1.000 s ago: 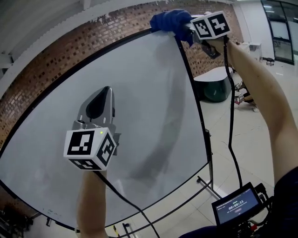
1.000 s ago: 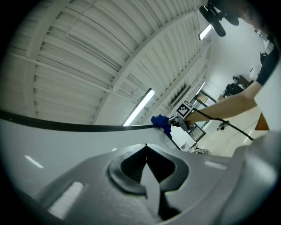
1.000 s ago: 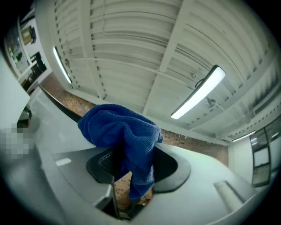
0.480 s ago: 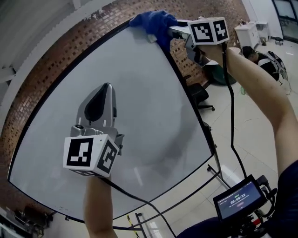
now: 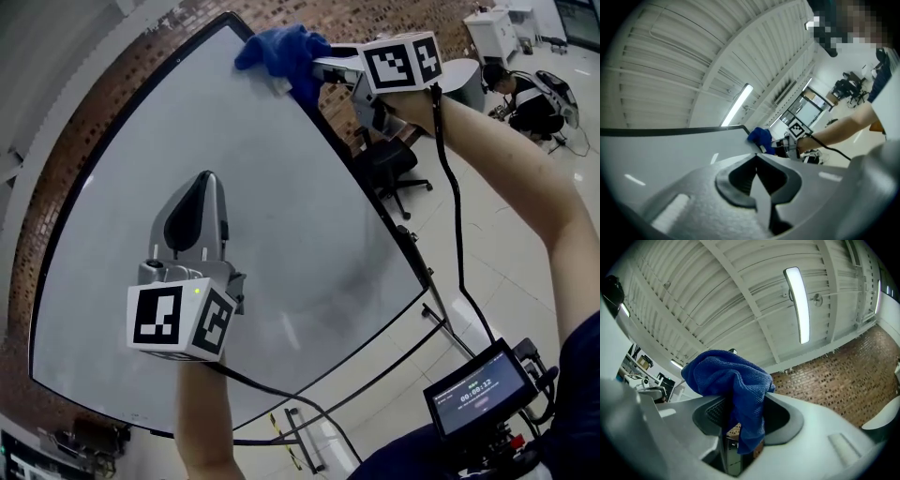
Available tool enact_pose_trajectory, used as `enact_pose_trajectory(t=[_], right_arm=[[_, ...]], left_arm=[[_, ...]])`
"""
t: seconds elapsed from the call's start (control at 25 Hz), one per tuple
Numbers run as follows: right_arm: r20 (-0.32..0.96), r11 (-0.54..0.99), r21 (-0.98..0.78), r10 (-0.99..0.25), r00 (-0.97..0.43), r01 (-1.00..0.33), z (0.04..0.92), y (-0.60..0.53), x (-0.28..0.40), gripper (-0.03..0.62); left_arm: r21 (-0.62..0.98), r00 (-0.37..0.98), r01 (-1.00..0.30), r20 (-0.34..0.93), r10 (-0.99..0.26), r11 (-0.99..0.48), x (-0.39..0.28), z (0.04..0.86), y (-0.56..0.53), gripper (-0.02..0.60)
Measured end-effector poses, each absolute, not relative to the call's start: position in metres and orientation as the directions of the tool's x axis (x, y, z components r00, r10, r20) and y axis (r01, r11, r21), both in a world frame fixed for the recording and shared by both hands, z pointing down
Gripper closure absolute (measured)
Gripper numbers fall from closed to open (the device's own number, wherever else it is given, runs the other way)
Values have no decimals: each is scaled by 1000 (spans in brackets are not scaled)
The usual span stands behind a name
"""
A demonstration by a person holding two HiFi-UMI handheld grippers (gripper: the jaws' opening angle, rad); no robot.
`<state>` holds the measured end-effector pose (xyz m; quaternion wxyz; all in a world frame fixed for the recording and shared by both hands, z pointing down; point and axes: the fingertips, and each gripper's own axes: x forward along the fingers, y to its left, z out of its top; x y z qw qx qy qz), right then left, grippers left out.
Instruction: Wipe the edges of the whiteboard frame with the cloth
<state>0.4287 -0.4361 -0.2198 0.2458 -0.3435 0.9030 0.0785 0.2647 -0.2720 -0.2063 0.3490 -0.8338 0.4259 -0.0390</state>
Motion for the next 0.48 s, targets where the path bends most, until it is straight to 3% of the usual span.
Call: enact_pose_trajectory(t=[0.48], right_arm=[[-496,779,-63,-567,-658,-624,-164,-440,414,411]], left_arm=[[-609,646,-656,-148,-749,-445,281,-172,-289,578]])
